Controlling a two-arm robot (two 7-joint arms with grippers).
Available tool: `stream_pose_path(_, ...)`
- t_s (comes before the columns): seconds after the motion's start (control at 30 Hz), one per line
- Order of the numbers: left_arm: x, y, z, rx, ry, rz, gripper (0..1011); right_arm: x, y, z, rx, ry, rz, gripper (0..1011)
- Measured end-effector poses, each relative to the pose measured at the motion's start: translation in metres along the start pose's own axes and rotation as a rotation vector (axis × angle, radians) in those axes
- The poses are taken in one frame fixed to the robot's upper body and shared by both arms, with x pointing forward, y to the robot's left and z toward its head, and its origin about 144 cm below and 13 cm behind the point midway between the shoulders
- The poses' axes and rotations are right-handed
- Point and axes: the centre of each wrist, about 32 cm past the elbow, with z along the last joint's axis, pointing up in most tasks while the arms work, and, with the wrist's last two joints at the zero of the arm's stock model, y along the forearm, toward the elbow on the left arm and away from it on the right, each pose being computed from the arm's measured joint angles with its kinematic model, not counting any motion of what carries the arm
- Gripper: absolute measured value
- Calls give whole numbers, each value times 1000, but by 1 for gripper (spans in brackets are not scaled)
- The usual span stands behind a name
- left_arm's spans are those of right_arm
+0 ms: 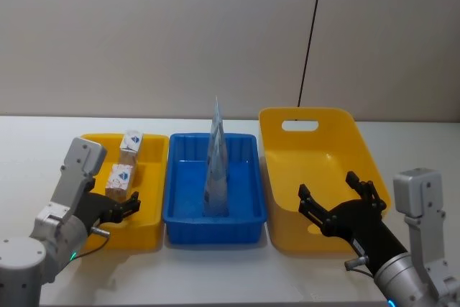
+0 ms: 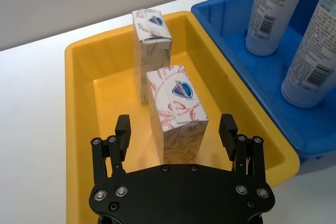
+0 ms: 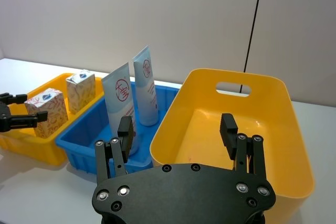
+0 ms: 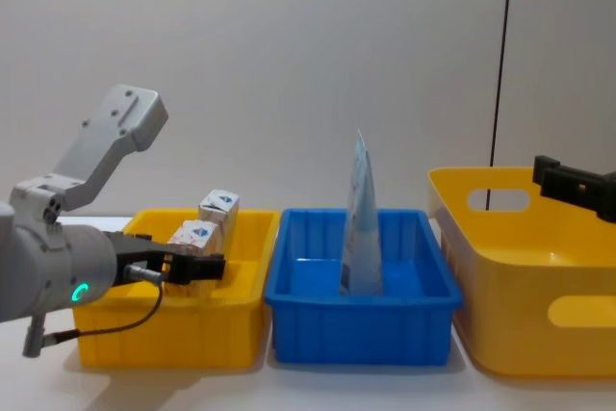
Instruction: Bimanual collaborative sorting of washing and personal care products
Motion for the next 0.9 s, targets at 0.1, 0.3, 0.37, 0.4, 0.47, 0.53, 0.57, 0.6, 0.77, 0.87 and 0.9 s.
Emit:
stream_pose_path(0.1,1,-5,2,-1,-1,-4,1001,0,0,0,0,0,0,1000)
stream_pose_path(0.3,4,-13,5,0,-3,-5,1002,0,0,0,0,0,0,1000)
stream_pose_path(0.37,4,-16,6,0,-3,-4,982,0,0,0,0,0,0,1000)
stream_pose_path(0.4,5,-16,6,0,-2,-3,962,0,0,0,0,0,0,1000)
stream_pose_path(0.47,5,-18,6,0,1,-2,919,0,0,0,0,0,0,1000)
stream_pose_path(0.53,5,-20,6,1,6,0,870,0,0,0,0,0,0,1000)
stream_pose_path(0.57,6,-22,6,2,10,0,837,0,0,0,0,0,0,1000)
stream_pose_path(0.6,6,-23,6,2,12,0,809,0,0,0,0,0,0,1000)
stream_pose_path(0.77,7,-27,8,6,21,-2,673,0,0,0,0,0,0,1000)
stream_pose_path(0.87,7,-28,9,6,24,-4,547,0,0,0,0,0,0,1000)
stream_pose_path(0.9,7,-28,9,6,24,-4,531,0,0,0,0,0,0,1000)
